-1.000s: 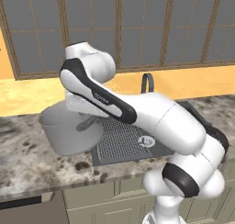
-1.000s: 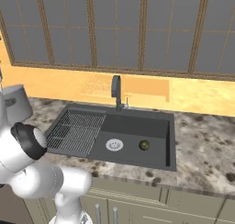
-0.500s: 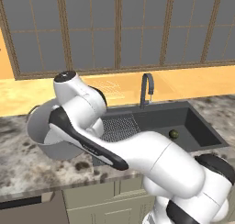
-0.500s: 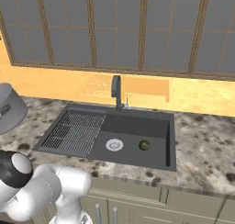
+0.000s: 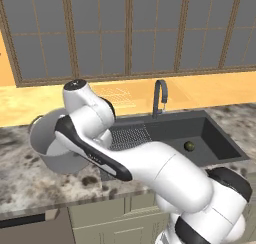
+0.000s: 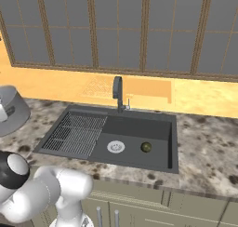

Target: Dump the squash from the pot into the sink. Then turn on the water and wash the squash. Then turn off the water and put the squash back in the pot.

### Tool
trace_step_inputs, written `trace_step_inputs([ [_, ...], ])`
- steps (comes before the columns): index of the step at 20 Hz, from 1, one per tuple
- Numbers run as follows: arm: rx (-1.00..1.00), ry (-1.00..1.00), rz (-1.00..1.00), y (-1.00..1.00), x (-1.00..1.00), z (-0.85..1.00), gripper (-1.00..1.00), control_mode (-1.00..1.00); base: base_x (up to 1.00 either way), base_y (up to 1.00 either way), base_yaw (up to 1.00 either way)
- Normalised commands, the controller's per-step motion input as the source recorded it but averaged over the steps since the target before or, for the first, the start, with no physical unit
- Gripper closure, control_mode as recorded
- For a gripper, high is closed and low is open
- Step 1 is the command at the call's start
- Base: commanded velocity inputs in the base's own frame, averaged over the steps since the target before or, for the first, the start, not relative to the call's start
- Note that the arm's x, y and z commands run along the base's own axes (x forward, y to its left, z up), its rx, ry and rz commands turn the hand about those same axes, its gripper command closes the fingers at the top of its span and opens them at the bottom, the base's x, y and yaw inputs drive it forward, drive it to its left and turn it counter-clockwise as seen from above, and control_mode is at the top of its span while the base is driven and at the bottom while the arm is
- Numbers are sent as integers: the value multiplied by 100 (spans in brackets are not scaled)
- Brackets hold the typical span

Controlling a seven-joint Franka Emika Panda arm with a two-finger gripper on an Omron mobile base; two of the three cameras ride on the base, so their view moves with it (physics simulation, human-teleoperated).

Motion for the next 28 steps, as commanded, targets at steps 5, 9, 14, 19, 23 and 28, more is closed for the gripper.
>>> trace_step_inputs([
  [5, 0, 13, 0, 9, 36, -41, 100, -100, 0, 0, 0],
  [9, 0, 15, 0, 5, 11, -51, 100, -100, 0, 0, 0],
  [14, 0, 8, 0, 2, 14, -53, 100, -100, 0, 0, 0],
  [19, 0, 0, 0, 0, 27, -37, 100, -100, 0, 0, 0],
  [23, 0, 0, 0, 0, 21, -30, 100, -100, 0, 0, 0],
  [28, 0, 0, 0, 1, 20, -27, 100, -100, 0, 0, 0],
])
